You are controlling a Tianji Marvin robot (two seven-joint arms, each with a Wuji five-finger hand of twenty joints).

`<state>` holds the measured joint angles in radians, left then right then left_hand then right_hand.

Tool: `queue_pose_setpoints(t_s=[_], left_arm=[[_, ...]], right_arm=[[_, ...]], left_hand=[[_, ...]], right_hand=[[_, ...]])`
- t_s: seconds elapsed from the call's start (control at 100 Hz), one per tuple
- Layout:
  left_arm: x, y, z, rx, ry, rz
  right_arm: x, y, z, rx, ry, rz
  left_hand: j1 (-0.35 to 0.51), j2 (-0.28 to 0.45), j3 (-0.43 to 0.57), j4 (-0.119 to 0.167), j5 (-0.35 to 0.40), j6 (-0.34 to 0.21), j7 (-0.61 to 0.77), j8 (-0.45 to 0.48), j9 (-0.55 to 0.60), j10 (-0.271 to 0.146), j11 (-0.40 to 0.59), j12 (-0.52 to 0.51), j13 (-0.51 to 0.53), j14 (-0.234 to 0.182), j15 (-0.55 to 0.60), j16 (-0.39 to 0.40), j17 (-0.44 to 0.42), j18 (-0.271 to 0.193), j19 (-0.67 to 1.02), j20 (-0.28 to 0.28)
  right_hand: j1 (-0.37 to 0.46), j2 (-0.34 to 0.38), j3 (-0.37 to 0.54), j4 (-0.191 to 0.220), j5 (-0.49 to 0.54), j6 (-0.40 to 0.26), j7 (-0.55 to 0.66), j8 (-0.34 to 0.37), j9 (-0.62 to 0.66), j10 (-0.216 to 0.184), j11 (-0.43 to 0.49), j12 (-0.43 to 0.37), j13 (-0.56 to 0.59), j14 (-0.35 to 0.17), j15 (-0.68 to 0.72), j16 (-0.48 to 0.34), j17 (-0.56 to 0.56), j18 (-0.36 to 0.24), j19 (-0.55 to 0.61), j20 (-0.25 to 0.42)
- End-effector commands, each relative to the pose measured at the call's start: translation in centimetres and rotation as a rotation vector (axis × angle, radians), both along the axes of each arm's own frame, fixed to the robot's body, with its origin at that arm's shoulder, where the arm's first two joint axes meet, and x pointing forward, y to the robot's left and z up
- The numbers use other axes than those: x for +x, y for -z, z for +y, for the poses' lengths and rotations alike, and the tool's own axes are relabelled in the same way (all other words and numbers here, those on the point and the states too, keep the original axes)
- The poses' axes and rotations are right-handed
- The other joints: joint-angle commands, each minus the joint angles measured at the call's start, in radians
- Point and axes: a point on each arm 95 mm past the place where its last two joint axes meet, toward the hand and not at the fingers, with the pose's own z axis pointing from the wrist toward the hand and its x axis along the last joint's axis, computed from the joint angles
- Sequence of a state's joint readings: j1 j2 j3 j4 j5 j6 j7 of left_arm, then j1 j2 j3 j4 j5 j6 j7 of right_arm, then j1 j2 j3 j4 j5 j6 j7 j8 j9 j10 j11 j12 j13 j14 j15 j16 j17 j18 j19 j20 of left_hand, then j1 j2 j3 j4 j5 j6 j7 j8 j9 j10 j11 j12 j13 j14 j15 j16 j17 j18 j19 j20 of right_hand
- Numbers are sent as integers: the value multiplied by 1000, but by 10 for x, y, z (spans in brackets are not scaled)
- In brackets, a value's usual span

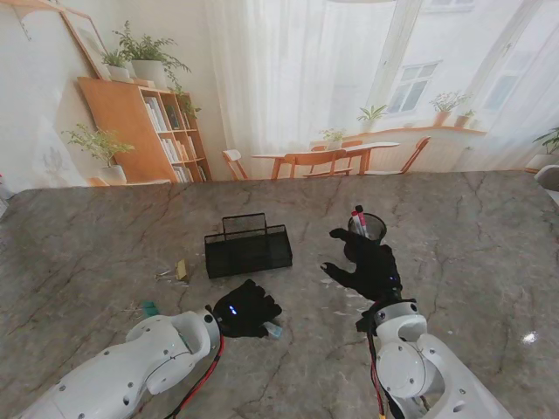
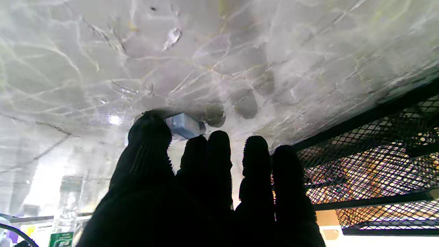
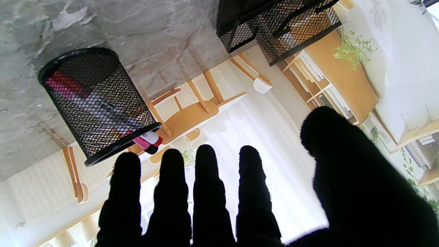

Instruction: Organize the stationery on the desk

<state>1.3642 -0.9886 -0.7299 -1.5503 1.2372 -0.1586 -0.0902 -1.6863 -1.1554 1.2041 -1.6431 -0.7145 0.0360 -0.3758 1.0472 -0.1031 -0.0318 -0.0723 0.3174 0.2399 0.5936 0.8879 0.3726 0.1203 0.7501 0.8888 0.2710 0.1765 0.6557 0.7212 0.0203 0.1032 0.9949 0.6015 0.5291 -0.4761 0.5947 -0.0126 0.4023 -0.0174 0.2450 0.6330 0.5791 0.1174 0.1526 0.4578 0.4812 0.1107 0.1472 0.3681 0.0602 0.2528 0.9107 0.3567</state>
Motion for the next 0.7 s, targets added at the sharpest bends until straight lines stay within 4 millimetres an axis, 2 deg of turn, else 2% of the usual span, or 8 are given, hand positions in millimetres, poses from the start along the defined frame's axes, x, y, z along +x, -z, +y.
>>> queue_pose_setpoints(t_s=[0.0, 0.2, 0.29, 0.38, 0.44, 0.53, 0.62, 0.69], left_arm=[[-12, 31, 16, 73, -22, 74], [-16, 41, 15, 68, -31, 95], [-16, 42, 14, 65, -33, 99], [-16, 42, 13, 61, -41, 102], [-16, 42, 13, 60, -45, 102], [-15, 44, 13, 53, -55, 105], [-14, 47, 12, 40, -71, 112], [-14, 48, 11, 30, -81, 117]], right_arm=[[-1, 1, 1, 7, 3, 10], [-2, 1, -1, 16, 20, 5], [-2, 1, -1, 22, 27, 5], [-2, 0, -1, 26, 33, 3], [-2, 0, -1, 25, 34, 2], [-2, 0, -2, 27, 36, 1], [-3, 0, -2, 31, 40, 2], [-3, 0, -3, 32, 44, 1]], left_hand=[[135, -146, 9, 21, 76, -100, 171, -21, 28, -62, 32, 33, 17, -7, 25, 17, 9, -21, 35, 16], [170, -171, 12, 22, 76, -134, 334, -60, 90, -81, 50, 166, 48, -18, 67, 40, 27, -24, 63, 44], [196, -173, 13, 22, 72, -158, 458, -40, 117, -105, 87, 209, 58, -29, 93, 57, 29, -24, 82, 64], [216, -179, 14, 22, 53, -153, 531, -29, 114, -114, 117, 227, 48, -28, 112, 71, 17, -23, 94, 78], [230, -181, 16, 21, 32, -152, 591, 17, 90, -122, 125, 234, 22, -26, 109, 72, -2, -20, 92, 81], [241, -171, 15, 20, 18, -154, 653, 84, 24, -111, 87, 215, -27, -12, 69, 54, -32, -15, 79, 76], [243, -161, 37, 23, 21, -140, 651, 250, -41, -87, 7, 148, -63, -21, -49, -39, -55, -5, 67, 69], [243, -160, 57, 24, 20, -151, 643, 315, -72, -79, -21, 117, -74, -20, -141, -107, -66, 12, 45, 58]], right_hand=[[-17, 28, -23, -21, 23, -13, 10, 25, 6, -1, 3, 15, 14, -2, 5, 15, -8, 11, 17, 24], [-20, 47, -29, -20, 31, -10, 15, 30, 15, 1, 6, 20, 20, 0, 10, 21, -6, 12, 19, 30], [-23, 54, -31, -20, 34, -10, 17, 32, 18, 2, 7, 23, 22, -3, 12, 23, -6, 14, 20, 32], [-21, 60, -34, -19, 37, -10, 19, 34, 20, 1, 8, 25, 23, -2, 13, 25, -7, 15, 21, 34], [-23, 63, -36, -19, 41, -9, 21, 35, 24, 2, 9, 26, 26, -1, 15, 27, -6, 15, 22, 35], [-25, 71, -39, -19, 48, -7, 25, 37, 29, 3, 11, 29, 29, -1, 17, 29, -5, 16, 22, 37], [-26, 77, -41, -18, 53, -6, 27, 39, 30, 4, 10, 30, 30, -3, 18, 30, -6, 17, 22, 38], [-26, 79, -42, -18, 56, -6, 28, 40, 33, 3, 11, 31, 33, 0, 20, 32, -4, 19, 24, 39]])
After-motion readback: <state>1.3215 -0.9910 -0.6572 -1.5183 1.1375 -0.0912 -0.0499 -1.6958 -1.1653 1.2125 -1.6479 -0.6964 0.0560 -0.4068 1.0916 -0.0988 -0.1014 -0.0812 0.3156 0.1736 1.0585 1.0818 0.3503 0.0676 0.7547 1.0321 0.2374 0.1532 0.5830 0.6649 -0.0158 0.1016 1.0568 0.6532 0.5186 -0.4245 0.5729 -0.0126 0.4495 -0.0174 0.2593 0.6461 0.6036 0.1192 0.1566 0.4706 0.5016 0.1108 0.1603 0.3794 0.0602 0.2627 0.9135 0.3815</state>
